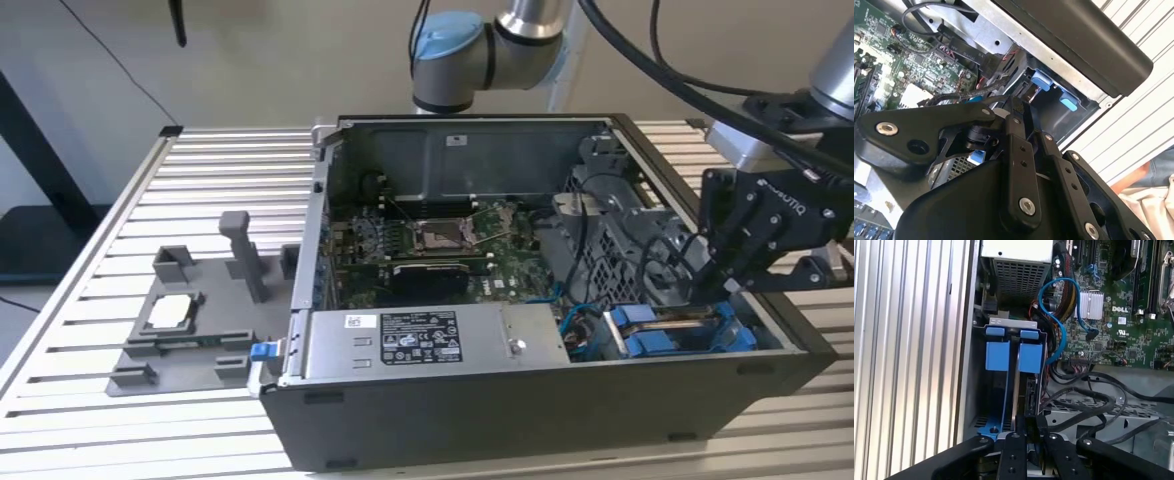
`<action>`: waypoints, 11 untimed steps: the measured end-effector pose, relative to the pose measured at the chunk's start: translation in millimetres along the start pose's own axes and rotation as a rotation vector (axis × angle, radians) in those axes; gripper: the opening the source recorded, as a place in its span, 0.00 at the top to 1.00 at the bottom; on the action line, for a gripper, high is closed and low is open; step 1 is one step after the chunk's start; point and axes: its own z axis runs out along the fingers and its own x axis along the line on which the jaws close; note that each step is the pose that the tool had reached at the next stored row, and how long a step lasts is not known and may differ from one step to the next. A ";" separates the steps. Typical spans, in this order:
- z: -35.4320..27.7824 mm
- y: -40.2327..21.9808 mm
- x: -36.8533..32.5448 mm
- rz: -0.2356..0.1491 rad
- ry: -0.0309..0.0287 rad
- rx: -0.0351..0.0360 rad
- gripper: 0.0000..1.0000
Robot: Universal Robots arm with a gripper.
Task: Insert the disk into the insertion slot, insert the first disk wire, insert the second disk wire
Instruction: 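Insert the first disk wire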
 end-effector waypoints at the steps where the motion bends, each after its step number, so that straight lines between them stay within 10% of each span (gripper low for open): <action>1: 0.5 0.7 -0.1 0.006 -0.0003 0.0028 0.81; 5: 1.9 1.5 -0.6 0.036 -0.0012 0.0088 0.81; 9: 3.6 3.8 -1.8 0.042 -0.0008 0.0362 0.81; 11: 4.3 4.7 -1.8 0.043 -0.0009 0.0379 0.81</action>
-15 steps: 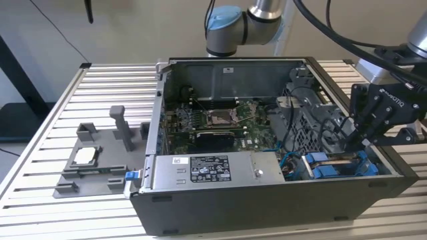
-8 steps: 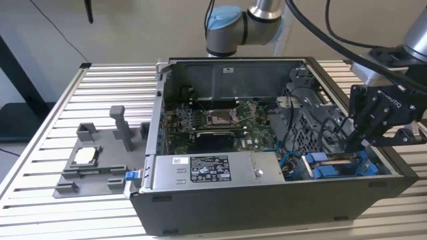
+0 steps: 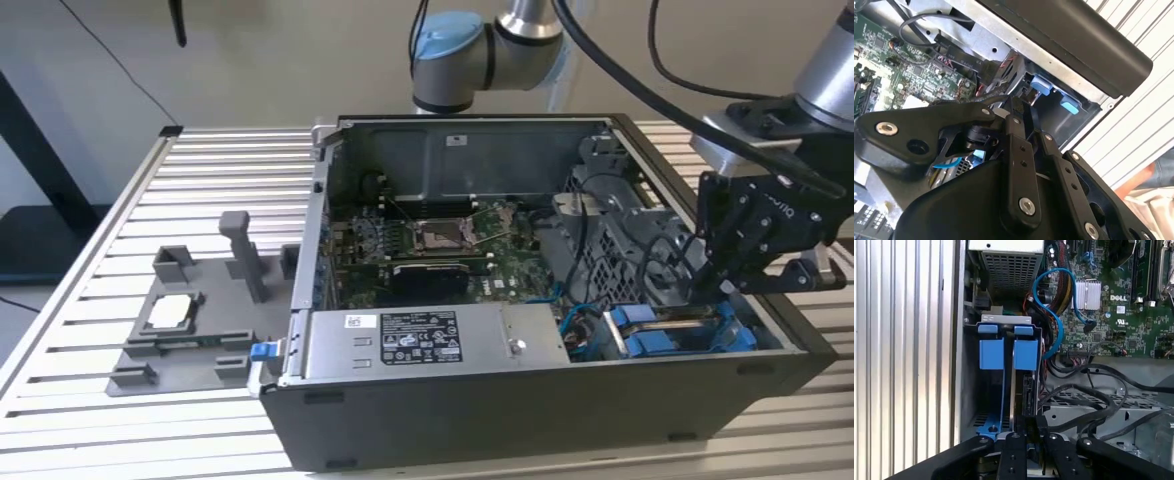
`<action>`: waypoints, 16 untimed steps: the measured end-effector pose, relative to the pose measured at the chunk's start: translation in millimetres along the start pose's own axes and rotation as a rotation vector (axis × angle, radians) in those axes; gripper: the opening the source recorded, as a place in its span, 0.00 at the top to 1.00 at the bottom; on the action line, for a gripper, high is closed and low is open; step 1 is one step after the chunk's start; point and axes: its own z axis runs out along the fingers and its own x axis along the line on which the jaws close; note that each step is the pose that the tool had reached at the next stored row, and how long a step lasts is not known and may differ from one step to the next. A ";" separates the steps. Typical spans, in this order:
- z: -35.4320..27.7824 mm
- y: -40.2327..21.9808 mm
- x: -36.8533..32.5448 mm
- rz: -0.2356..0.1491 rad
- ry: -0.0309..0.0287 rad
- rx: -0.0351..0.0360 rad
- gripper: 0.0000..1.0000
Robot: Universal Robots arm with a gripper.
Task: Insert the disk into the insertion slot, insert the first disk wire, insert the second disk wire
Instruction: 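Insert the first disk wire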
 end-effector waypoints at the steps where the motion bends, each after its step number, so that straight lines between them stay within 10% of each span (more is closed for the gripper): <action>1: -0.1 0.0 0.0 0.000 0.0001 0.0000 0.81; 16: 4.1 0.2 0.0 0.000 0.0003 0.0009 0.81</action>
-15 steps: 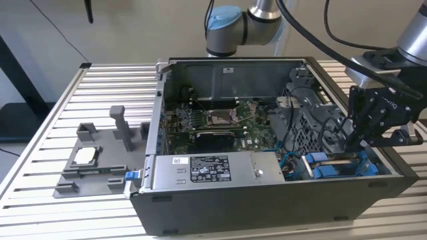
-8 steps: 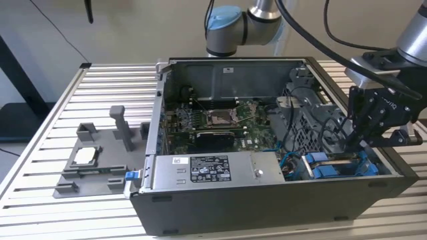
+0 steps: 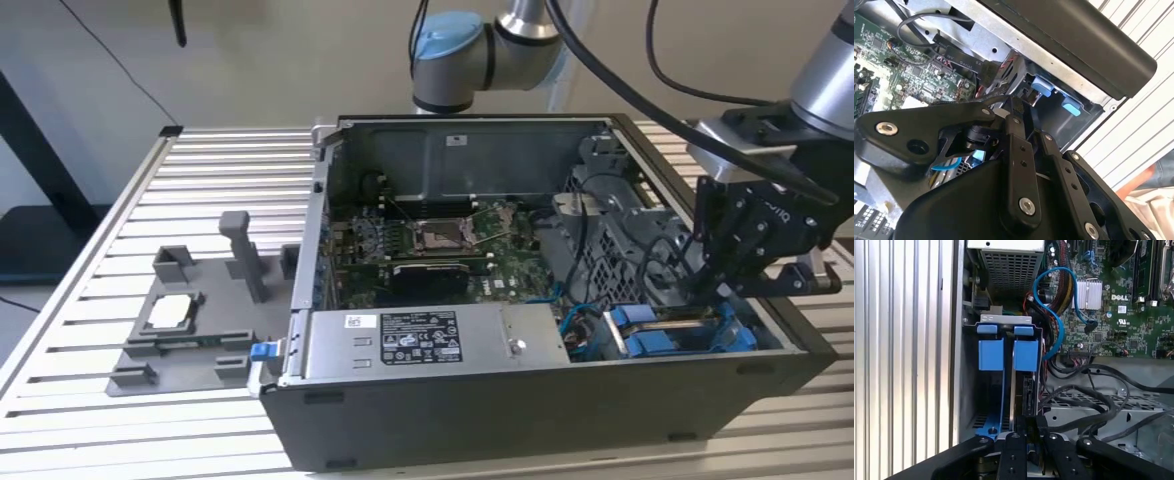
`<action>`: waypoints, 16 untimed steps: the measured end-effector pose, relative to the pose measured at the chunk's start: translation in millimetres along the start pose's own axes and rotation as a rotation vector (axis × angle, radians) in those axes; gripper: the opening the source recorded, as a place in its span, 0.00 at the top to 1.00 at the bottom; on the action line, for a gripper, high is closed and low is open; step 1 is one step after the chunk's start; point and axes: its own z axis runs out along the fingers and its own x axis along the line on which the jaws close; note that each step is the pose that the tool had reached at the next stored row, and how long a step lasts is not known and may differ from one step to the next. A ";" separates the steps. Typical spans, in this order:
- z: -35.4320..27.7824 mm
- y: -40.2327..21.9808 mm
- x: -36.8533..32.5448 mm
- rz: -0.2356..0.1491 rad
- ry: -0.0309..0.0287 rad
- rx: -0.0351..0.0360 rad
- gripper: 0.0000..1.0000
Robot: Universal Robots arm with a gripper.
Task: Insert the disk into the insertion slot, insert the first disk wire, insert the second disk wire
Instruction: 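Insert the first disk wire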
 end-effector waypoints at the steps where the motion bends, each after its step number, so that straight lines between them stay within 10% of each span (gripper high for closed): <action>1: 0.4 0.1 0.0 0.000 0.0000 0.0000 0.81; 16: 5.3 0.2 0.1 0.007 -0.0002 0.0002 0.81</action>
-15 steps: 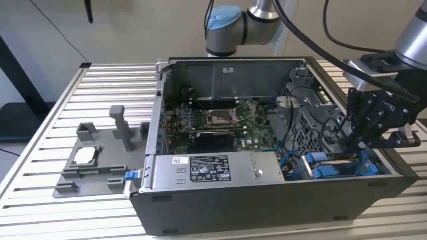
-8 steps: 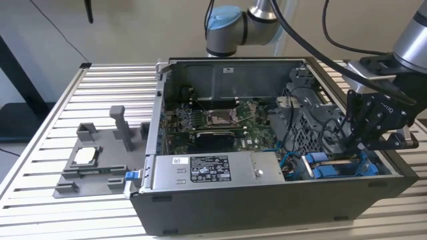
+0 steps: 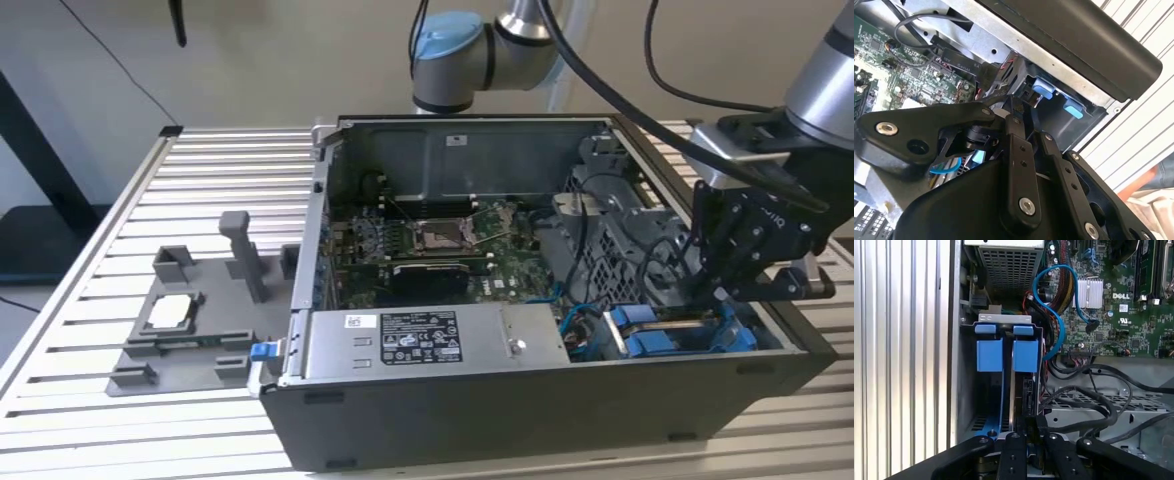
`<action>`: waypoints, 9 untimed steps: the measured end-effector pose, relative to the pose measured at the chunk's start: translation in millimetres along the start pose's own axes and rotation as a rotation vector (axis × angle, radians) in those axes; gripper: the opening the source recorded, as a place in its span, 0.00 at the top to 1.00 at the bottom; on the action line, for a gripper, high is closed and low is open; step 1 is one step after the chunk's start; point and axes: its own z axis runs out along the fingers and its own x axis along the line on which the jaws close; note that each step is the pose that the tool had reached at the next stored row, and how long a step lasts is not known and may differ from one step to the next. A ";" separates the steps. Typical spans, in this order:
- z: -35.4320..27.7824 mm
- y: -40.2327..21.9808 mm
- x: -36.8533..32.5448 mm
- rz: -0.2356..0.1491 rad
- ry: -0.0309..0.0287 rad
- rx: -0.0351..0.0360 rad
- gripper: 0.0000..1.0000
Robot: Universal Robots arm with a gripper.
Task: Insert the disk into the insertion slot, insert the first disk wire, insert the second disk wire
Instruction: 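Insert the first disk wire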
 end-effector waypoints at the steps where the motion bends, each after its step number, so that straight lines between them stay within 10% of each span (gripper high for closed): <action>1: 0.1 0.1 0.0 0.001 0.0001 0.0000 0.81; 9: 2.4 0.9 0.0 0.013 -0.0004 0.0003 0.81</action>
